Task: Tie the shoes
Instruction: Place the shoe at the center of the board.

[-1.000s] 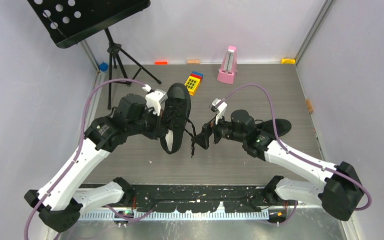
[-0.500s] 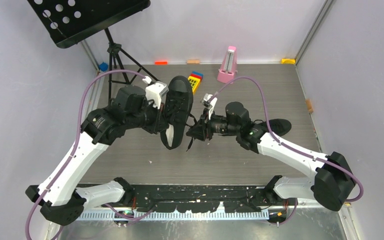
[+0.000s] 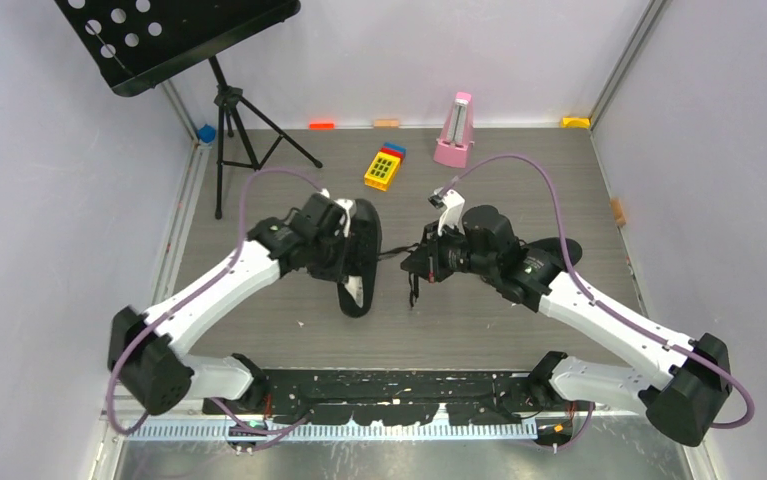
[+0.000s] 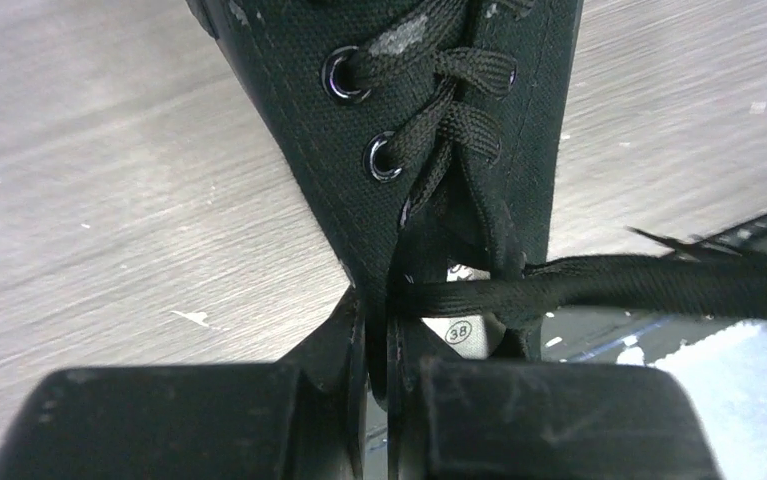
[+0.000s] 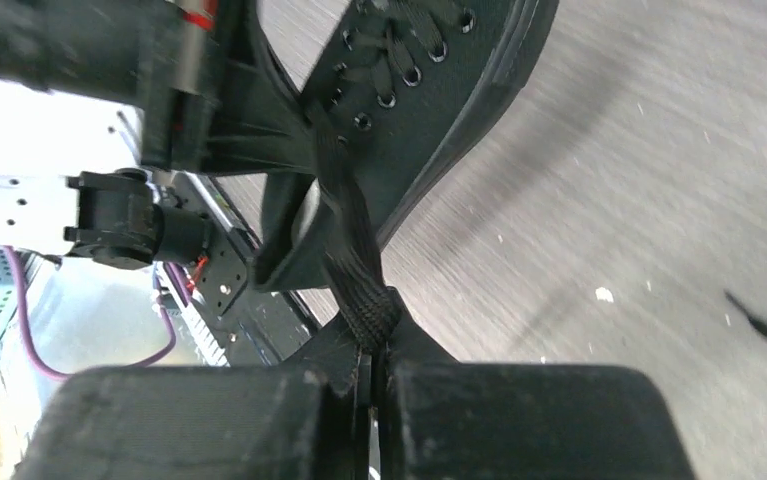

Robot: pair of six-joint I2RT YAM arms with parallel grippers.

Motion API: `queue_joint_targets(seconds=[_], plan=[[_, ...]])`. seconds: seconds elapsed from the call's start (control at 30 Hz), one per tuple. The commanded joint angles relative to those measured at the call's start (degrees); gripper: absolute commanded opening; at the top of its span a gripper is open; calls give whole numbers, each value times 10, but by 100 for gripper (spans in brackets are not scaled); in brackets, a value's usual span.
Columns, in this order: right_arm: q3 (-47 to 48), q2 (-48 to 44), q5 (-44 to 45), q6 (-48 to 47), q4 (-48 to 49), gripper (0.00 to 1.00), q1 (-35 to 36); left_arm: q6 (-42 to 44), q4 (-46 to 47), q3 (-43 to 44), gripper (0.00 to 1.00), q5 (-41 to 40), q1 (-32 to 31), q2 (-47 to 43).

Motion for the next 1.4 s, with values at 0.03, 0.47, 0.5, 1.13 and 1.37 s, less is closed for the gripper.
queue_joint_targets(seconds=[0.03, 0.47, 0.5, 1.13, 1.37], plan=[[62, 32, 89, 48, -179, 0, -2, -84, 180, -54, 0, 28, -1, 50], [145, 162, 146, 21, -199, 0, -14, -106, 227, -143, 47, 22, -3, 40], [155, 170, 147, 16, -206, 0, -14, -97, 214, -142, 50, 12, -2, 24], [229, 210, 82, -15, -248, 3, -15, 137, 523, -192, 60, 166, -2, -10], [230, 213, 66, -11, -244, 4, -14, 137, 550, -177, 59, 169, -2, 51]])
